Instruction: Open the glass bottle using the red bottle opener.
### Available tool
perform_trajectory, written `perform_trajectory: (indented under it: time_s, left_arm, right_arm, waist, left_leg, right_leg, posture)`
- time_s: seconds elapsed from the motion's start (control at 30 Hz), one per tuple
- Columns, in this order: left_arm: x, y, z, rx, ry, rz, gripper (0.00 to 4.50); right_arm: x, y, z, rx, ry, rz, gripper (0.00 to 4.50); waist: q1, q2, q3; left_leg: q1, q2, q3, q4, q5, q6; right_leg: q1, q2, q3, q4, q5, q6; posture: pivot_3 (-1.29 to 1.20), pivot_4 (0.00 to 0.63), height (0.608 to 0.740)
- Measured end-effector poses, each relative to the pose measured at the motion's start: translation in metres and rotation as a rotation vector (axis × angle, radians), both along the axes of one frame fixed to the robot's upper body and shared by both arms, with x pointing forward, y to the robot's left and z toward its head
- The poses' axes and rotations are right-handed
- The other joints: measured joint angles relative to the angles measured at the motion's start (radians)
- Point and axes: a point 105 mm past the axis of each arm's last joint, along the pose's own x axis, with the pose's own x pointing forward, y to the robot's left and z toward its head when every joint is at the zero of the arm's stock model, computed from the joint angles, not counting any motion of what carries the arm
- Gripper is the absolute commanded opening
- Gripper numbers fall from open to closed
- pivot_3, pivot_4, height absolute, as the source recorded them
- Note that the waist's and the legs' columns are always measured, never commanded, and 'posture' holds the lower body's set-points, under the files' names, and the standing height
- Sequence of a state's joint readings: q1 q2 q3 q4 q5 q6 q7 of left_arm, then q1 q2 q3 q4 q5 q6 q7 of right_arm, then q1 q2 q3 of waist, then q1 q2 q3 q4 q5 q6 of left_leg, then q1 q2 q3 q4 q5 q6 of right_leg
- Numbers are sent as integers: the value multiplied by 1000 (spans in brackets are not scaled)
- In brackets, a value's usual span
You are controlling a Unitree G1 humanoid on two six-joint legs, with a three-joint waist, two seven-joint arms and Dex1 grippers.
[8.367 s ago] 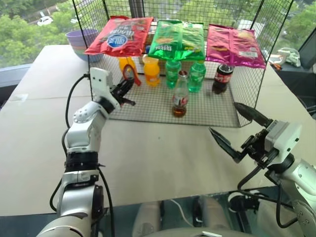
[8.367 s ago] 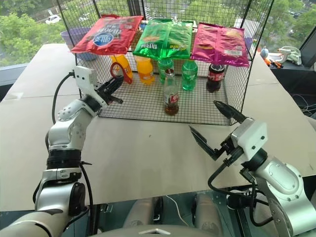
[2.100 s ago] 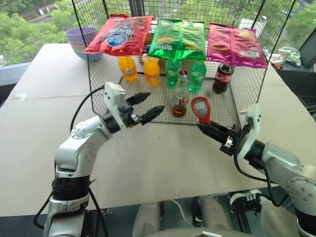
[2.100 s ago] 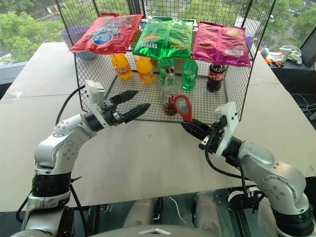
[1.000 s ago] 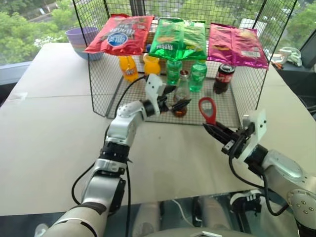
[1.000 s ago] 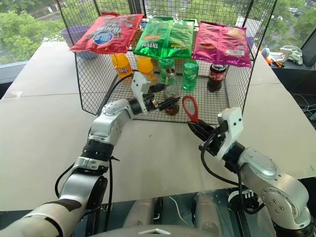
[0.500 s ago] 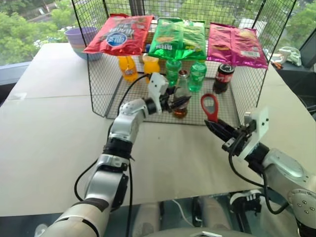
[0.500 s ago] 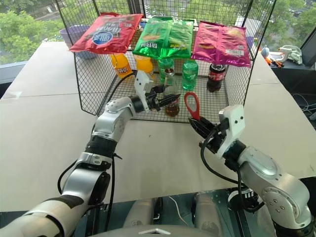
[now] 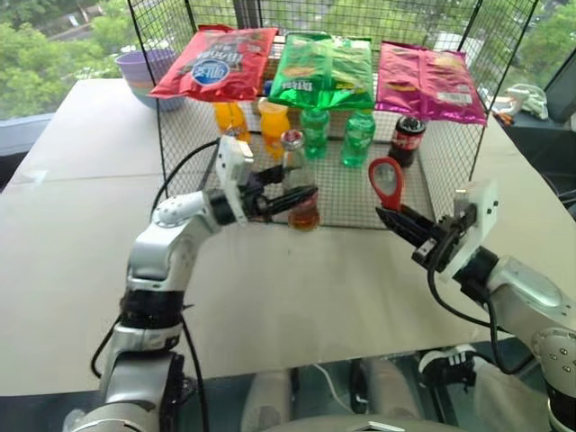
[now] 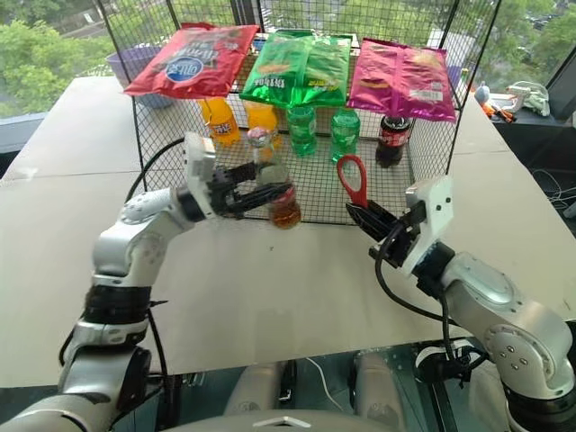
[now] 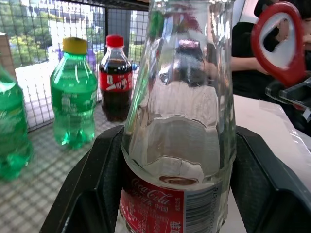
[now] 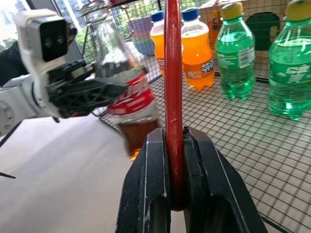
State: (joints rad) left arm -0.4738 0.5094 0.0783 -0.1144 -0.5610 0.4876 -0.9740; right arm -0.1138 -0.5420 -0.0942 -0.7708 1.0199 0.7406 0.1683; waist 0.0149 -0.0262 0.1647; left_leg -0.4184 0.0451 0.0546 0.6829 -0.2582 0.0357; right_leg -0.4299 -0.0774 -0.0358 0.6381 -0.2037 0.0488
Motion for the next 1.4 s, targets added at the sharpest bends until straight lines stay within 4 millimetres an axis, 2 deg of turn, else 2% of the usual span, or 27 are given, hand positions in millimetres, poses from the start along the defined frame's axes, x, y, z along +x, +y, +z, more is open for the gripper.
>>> perform_trajectory:
  time_s: [0.3, 0.73, 0.8, 0.83, 0.9, 1.4]
  left_arm:
    - [-13, 3, -30, -3, 68, 30, 2406]
    - [-12, 3, -37, 18, 30, 48, 2406]
    - [-13, 1, -37, 22, 28, 35, 3559]
    - [-13, 1, -37, 22, 28, 32, 3739]
    - [-14, -1, -38, 24, 27, 22, 4430]
    - [-16, -1, -19, 42, -28, -16, 4430]
  right_arm:
    - [0, 0, -1, 0, 6, 3, 0]
    - [-1, 4, -4, -7, 17, 21, 0]
    - [-1, 4, -5, -8, 16, 20, 0]
    - [-1, 4, -5, -8, 16, 19, 0]
    - [-1, 3, -5, -9, 17, 19, 0]
    - [-1, 3, -7, -19, 17, 14, 0]
  waist:
    - [-2, 0, 0]
    - [-1, 0, 0]
    - [-1, 0, 0]
    - [-1, 0, 0]
    - [-1, 0, 0]
    - [-2, 0, 0]
  left_leg:
    - [0, -1, 0, 1, 0, 0]
    - [0, -1, 1, 1, 0, 0]
    - [0, -1, 1, 1, 0, 0]
    - [0, -1, 1, 1, 0, 0]
    - [1, -1, 1, 1, 0, 0]
    - [1, -1, 1, 1, 0, 0]
  right_leg:
    - [0, 1, 3, 1, -1, -2]
    - [0, 1, 3, 1, -2, -3]
    - [0, 1, 3, 1, -2, -3]
    - [0, 1, 3, 1, -2, -3]
    - [0, 1, 3, 1, -2, -3]
    - [0, 1, 4, 1, -2, -3]
  posture:
    - [0, 150, 740]
    - [0, 150, 740]
    - [0, 150, 740]
    - [0, 150, 740]
    - [0, 150, 740]
    - [0, 150, 740]
